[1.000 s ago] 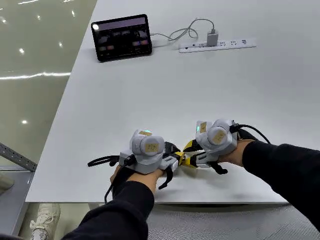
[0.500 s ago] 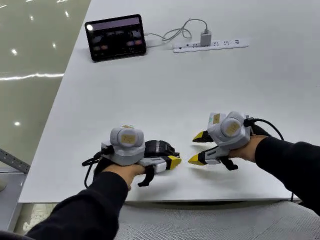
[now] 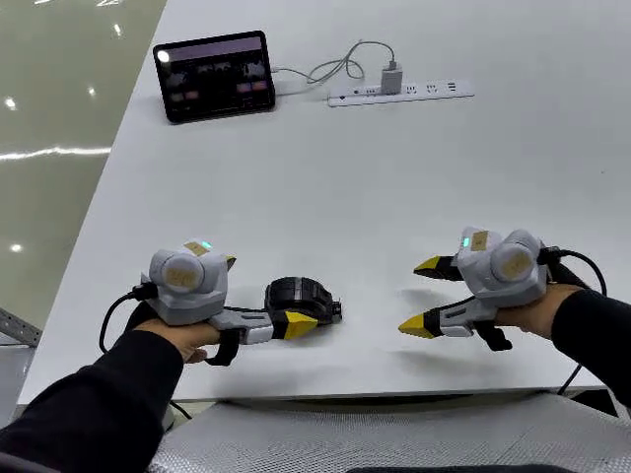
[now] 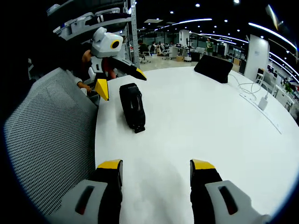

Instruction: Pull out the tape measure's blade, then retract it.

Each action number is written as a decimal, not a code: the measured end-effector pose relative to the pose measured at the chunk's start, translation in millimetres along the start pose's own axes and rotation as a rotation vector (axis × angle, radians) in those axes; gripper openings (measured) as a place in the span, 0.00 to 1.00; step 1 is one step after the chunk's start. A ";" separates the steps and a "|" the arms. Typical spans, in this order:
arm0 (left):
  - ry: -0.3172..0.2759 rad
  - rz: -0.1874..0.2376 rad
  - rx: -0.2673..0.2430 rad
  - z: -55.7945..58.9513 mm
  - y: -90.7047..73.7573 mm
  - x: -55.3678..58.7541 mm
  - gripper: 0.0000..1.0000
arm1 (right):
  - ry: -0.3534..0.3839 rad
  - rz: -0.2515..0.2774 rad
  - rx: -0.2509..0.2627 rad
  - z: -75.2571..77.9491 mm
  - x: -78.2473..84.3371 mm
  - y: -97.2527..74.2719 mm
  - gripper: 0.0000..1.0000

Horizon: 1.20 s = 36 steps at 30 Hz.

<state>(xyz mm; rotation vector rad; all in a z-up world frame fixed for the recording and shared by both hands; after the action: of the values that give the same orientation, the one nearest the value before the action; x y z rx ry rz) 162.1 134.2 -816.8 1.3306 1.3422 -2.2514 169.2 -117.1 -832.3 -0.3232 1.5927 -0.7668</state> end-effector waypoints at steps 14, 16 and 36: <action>0.073 -0.052 -0.040 -20.2 -25.2 25.9 1.00 | 0.099 -0.007 0.067 -0.2 31.2 -60.2 0.68; 0.066 -0.052 -0.043 -20.7 -31.7 28.2 1.00 | 0.123 -0.003 0.093 1.7 35.9 -68.5 0.71; 0.057 -0.002 -0.120 -37.0 -59.4 19.2 1.00 | 0.229 -0.036 0.261 11.2 83.5 -123.6 0.95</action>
<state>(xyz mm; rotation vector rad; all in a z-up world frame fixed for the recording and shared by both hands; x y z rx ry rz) 139.6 201.8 -802.7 1.3623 1.4729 -2.1119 137.2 -262.5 -817.7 -0.0763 1.6779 -1.0577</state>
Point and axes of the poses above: the centre of the closed fingertips' face, and the gripper's own axes: y roughly forward along the fingers, z roughly to its right, x roughly out of its underside, the point moved 5 cm from there along -y, roughly backward along the fingers, and after that the axes turned 2 degrees about -y, right-handed, at the moved point
